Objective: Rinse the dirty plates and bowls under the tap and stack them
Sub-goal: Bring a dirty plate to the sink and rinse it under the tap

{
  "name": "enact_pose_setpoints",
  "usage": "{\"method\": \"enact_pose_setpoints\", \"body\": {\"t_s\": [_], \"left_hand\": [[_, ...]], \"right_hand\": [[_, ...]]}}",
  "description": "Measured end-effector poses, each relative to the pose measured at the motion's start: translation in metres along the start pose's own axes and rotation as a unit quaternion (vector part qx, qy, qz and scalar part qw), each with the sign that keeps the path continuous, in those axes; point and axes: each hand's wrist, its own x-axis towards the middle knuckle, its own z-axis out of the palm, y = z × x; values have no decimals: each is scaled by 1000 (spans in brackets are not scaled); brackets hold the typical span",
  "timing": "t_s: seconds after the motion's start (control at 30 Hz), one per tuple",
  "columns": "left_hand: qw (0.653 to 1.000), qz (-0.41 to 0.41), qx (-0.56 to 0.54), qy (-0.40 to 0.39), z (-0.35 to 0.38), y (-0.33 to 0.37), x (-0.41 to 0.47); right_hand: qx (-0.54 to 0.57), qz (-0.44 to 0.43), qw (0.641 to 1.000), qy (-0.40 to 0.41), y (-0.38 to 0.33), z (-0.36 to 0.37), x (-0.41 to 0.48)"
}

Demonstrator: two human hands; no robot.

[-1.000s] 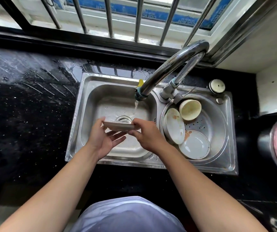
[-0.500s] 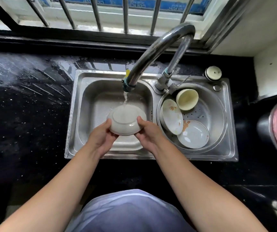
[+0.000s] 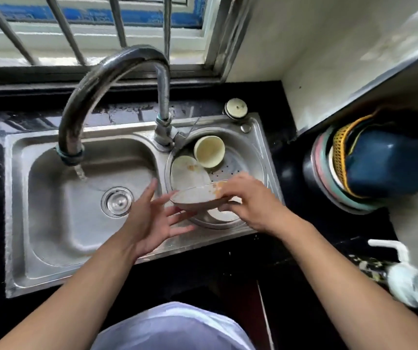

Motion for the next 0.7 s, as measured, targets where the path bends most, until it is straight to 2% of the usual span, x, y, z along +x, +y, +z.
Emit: {"method": "enact_pose_setpoints", "body": {"t_s": [0.07, 0.17, 0.27, 0.37, 0.4, 0.43, 0.5, 0.6, 0.63, 0.67, 0.7], "left_hand": [[996, 0, 86, 12, 24, -6, 13], [981, 34, 175, 77, 52, -19, 35], [971, 94, 182, 120, 68, -29, 53], [950, 140, 224, 169, 75, -39, 67], [946, 148, 231, 174, 76, -43, 70], [944, 154, 234, 175, 77, -46, 72], [947, 156, 234, 154, 75, -52, 73], [942, 154, 276, 110, 65, -57, 68], [922, 159, 335, 115, 59, -58, 65], [883, 169, 420, 127, 51, -58, 62], [825, 183, 517, 141, 43, -59, 60]], "right_hand": [[-59, -45, 997, -27, 11, -6, -12], [-22, -30, 999, 31, 28, -6, -24], [103, 116, 983, 100, 34, 1, -29], [299, 305, 894, 133, 39, 6, -21], [314, 339, 878, 129, 43, 6, -16], [283, 351, 885, 118, 46, 3, -11], [174, 335, 921, 94, 57, -3, -3], [100, 319, 937, 98, 83, -14, 8], [86, 319, 937, 110, 93, -17, 12], [69, 317, 937, 126, 102, -20, 18], [40, 311, 940, 137, 110, -24, 26]]}}
